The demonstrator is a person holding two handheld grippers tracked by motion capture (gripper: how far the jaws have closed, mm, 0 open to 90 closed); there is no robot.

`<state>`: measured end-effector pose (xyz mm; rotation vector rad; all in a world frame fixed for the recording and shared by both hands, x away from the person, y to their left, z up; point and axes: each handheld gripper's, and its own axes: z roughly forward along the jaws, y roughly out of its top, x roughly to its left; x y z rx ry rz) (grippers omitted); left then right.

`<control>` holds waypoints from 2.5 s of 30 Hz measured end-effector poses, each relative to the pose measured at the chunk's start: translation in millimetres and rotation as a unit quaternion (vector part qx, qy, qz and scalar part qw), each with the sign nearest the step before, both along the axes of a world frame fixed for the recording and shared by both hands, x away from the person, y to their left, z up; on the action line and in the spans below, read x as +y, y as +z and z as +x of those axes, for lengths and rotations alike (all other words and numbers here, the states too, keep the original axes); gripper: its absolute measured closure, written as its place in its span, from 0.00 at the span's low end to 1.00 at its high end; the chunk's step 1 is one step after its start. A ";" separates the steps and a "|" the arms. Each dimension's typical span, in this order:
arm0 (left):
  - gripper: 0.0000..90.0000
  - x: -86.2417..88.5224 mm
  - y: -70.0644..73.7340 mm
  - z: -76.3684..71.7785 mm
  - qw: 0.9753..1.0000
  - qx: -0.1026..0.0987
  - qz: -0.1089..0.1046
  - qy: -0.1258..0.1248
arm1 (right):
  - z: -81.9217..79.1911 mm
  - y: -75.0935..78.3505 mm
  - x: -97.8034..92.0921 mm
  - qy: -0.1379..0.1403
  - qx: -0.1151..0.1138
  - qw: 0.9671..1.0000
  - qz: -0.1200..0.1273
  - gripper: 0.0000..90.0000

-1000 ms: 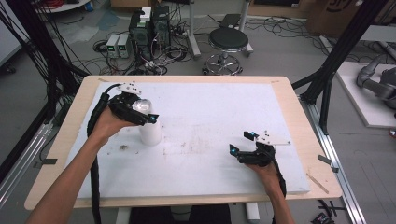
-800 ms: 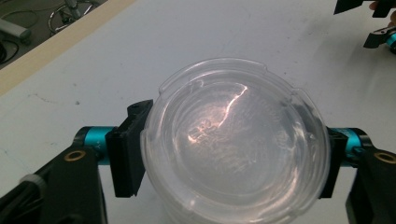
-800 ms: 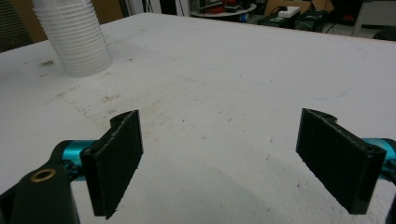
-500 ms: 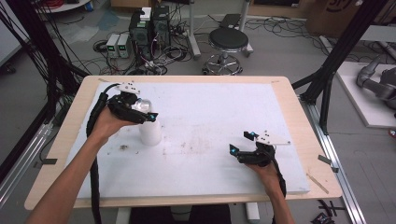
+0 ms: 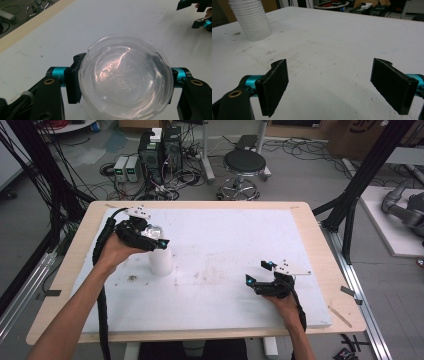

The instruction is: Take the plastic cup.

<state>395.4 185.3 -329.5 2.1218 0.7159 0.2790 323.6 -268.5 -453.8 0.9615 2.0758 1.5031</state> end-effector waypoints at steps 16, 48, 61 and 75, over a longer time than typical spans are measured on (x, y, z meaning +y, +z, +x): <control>0.42 7.1 63.0 -5.9 0.999 -0.032 -0.014 0.007 | 0.2 0.0 0.1 0.000 0.002 1.000 0.001 0.16; 0.45 -11.6 92.3 -72.7 0.990 -0.072 -0.097 -0.073 | 0.6 0.3 -0.4 -0.001 0.008 1.000 0.005 0.16; 0.45 -37.6 23.7 -80.8 0.980 -0.058 -0.148 -0.116 | -0.9 0.2 1.8 -0.006 -0.001 1.000 -0.006 0.16; 0.44 -56.2 -19.0 -85.9 0.974 -0.072 -0.153 -0.149 | -1.4 0.1 1.8 0.001 -0.008 1.000 -0.006 0.16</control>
